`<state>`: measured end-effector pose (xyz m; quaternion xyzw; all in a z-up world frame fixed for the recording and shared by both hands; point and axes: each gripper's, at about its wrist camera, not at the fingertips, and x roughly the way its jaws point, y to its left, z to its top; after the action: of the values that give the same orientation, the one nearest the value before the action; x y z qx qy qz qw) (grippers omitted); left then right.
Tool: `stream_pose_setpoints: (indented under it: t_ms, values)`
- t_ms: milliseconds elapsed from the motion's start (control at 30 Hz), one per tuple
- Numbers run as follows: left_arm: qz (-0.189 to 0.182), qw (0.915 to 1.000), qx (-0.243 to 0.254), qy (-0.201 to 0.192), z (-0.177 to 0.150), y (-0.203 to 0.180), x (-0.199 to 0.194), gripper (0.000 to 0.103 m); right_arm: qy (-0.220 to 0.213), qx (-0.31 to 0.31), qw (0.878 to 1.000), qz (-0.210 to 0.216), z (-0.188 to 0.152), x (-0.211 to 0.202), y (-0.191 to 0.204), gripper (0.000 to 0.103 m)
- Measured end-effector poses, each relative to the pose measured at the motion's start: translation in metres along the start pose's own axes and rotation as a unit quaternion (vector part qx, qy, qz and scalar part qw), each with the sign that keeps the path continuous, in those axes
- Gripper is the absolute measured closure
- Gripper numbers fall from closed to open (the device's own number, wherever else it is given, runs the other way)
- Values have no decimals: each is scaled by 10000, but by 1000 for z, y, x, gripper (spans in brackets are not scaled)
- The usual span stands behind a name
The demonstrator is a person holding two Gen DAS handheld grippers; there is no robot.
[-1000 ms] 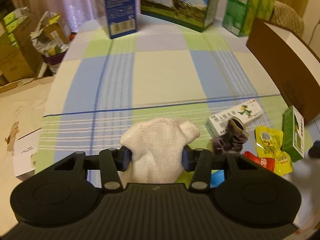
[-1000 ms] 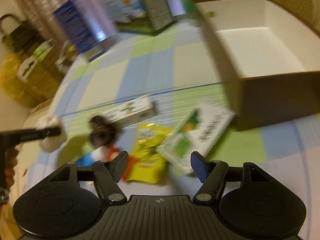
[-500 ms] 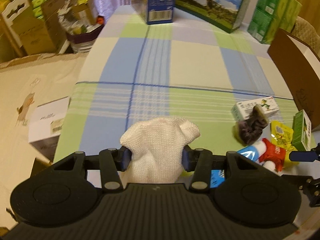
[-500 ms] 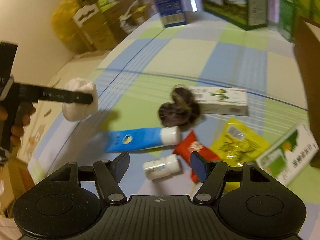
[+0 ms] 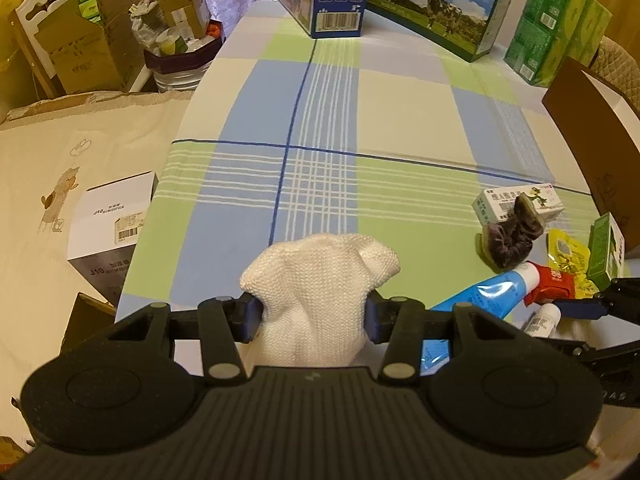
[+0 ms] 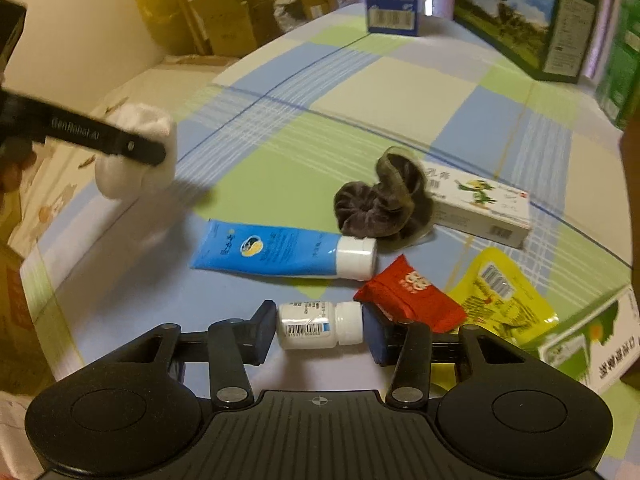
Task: Organize objects
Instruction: 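Grasp the white towel with the left tool while the right tool grasps the white bottle, then carry towel and bottle into the brown box and open both tools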
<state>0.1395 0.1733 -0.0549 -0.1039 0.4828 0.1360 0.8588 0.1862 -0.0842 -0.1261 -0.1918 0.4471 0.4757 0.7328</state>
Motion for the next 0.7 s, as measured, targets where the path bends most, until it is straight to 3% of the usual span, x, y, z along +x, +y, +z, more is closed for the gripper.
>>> stream_pose_setpoints:
  t_ms: [333,700]
  values:
    - [-338,9986,365,-170,12,-40,-13,59,-482,744,9961,-37,-1,-58,-23,59]
    - [-911,9897,1039,-369,26,-124,-32,59,-1033,1335,9849,-372,-25,-131,-64,59]
